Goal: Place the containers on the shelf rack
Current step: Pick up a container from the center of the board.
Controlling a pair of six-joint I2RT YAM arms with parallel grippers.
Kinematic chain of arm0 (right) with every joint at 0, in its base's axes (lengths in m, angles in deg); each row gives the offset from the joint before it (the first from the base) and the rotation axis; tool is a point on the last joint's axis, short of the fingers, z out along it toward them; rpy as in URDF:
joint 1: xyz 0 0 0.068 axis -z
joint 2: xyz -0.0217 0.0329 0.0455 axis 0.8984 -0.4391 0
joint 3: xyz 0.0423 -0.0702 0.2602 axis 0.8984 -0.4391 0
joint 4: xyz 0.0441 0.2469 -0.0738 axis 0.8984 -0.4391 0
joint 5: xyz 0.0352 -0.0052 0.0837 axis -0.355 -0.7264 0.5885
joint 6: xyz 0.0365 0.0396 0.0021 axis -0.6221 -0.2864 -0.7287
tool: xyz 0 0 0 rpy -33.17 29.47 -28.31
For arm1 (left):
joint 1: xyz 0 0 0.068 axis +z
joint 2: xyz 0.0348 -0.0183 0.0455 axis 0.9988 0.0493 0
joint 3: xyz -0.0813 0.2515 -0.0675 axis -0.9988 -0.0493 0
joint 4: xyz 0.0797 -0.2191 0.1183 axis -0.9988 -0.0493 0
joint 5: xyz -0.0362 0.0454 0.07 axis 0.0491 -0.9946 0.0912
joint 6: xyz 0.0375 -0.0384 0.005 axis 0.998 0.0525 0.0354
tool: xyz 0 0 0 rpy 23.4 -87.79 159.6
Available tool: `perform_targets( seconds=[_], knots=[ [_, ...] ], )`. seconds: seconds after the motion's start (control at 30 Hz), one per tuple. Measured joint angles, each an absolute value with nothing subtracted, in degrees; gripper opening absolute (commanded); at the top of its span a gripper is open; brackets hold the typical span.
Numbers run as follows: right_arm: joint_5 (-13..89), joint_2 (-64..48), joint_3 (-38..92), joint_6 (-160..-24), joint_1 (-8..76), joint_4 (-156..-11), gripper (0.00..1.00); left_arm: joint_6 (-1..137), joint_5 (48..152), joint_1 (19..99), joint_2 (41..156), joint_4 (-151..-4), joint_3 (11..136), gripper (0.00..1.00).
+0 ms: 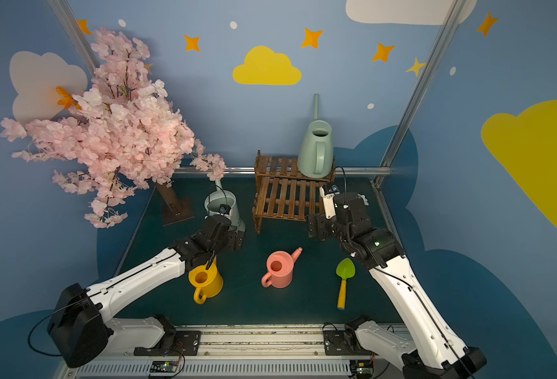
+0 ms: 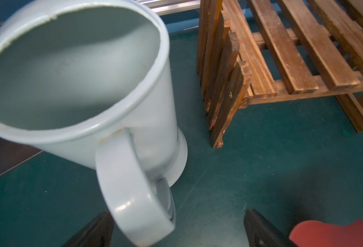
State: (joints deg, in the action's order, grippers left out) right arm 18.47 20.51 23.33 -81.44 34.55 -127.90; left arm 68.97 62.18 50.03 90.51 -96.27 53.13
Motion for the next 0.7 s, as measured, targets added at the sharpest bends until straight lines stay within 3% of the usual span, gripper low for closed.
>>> perform_targets(
  seconds=[0.27, 0.6, 0.7],
  knots=[
    [19.2, 22.7, 19.9, -81.5, 34.1, -127.0, 0.98, 70.3, 60.5, 50.2, 96.9, -89.0, 52.7, 0.62],
    [18.6, 24.1, 18.2, -81.5, 34.1, -126.6, 0.98, 71.2, 54.5, 50.2, 100.3, -82.2, 50.4, 0.52],
    [18.4, 24.0, 17.9, -81.5, 34.1, -126.5, 0.98, 71.3, 53.4, 50.2, 101.3, -80.2, 50.4, 0.44]
  ],
)
